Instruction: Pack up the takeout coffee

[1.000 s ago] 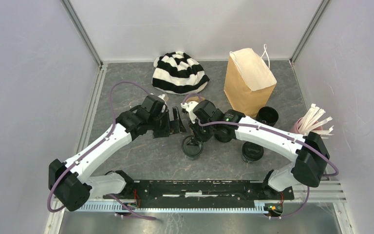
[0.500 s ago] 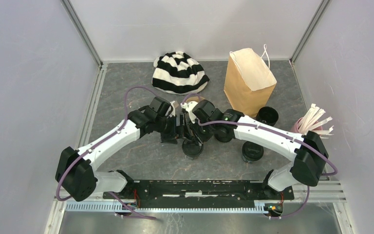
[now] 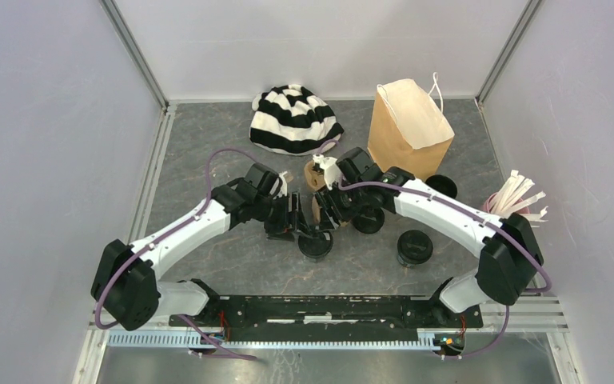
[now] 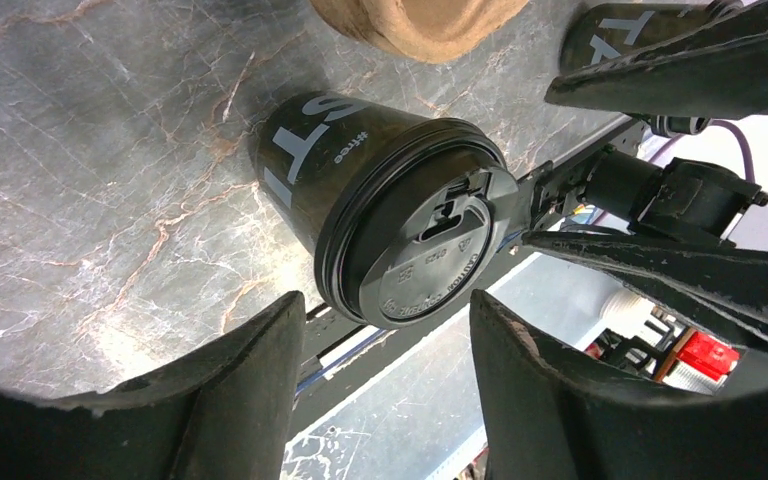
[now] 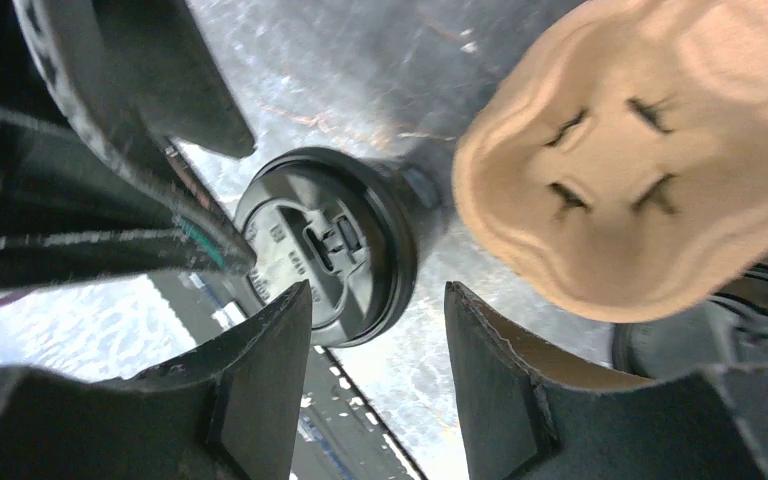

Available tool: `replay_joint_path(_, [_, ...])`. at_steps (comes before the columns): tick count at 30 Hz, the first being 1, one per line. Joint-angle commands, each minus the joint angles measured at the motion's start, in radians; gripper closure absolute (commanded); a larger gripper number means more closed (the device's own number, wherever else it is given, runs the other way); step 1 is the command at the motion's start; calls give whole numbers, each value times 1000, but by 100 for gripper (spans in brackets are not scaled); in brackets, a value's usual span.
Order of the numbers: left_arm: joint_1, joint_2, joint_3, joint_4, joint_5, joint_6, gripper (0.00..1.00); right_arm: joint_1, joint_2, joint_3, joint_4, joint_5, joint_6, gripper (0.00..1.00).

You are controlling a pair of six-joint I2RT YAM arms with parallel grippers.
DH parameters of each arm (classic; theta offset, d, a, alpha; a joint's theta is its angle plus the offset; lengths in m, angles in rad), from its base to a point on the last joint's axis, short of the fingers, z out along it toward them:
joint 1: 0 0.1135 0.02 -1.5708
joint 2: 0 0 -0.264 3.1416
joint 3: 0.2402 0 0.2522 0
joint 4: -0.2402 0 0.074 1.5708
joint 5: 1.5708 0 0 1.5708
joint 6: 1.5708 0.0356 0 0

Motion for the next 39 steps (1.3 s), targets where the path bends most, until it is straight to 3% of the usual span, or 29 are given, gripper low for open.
replay_joint_path(1, [26, 11, -31, 66, 86, 23, 34, -55, 1, -67, 80, -321, -19, 42])
replay_joint_path(16, [53, 14, -117, 97, 118, 32, 47, -138, -11, -243, 188, -390, 17, 41])
replay_joint_path(27, [67, 58, -189, 118, 92, 22, 62, -156, 10, -348, 343, -400, 117, 58])
replay_joint_path(39, [94, 154, -297, 79, -23, 5, 70, -198, 80, -547, 493, -381, 82, 63])
